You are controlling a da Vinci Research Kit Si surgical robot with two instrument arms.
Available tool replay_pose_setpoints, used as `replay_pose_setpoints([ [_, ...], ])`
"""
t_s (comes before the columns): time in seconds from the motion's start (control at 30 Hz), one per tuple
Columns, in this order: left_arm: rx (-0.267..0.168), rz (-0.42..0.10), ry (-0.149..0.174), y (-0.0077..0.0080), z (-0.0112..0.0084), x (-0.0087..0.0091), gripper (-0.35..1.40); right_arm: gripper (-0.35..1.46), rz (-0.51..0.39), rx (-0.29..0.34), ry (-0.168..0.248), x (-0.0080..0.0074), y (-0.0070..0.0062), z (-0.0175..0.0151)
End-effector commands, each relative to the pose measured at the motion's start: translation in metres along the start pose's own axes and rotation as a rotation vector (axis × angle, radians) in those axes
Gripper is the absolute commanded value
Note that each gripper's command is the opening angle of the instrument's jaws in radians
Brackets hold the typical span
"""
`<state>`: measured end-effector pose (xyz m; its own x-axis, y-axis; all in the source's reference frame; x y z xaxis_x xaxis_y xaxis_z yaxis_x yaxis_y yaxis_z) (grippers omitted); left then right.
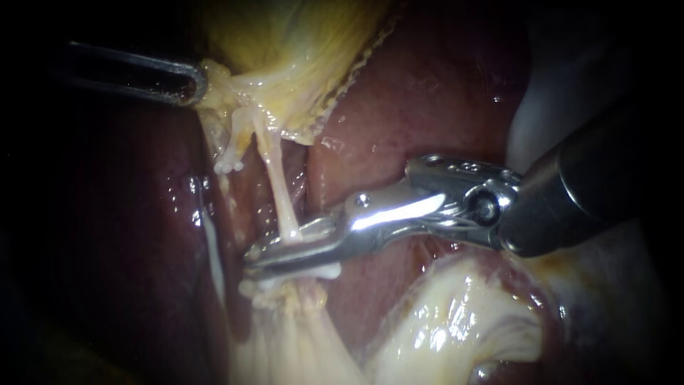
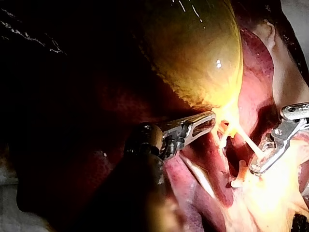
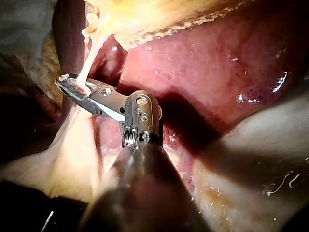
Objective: Clipping second clip right tube
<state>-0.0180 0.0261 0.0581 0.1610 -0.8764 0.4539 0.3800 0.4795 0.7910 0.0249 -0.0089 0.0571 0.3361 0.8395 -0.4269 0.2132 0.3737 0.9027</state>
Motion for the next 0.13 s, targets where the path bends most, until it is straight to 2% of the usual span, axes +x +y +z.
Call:
replay_pose_setpoints([
  [0.03, -0.001, 0.0, 0.0, 0.0, 0.0, 0.0, -0.35, -0.35, 0.0, 0.0, 0.0, 0.0, 0.0001, -0.0001],
  [0.13, -0.001, 0.0, 0.0, 0.0, 0.0, 0.0, -0.35, -0.35, 0.0, 0.003, 0.002, -0.0001, 0.0002, -0.0003],
])
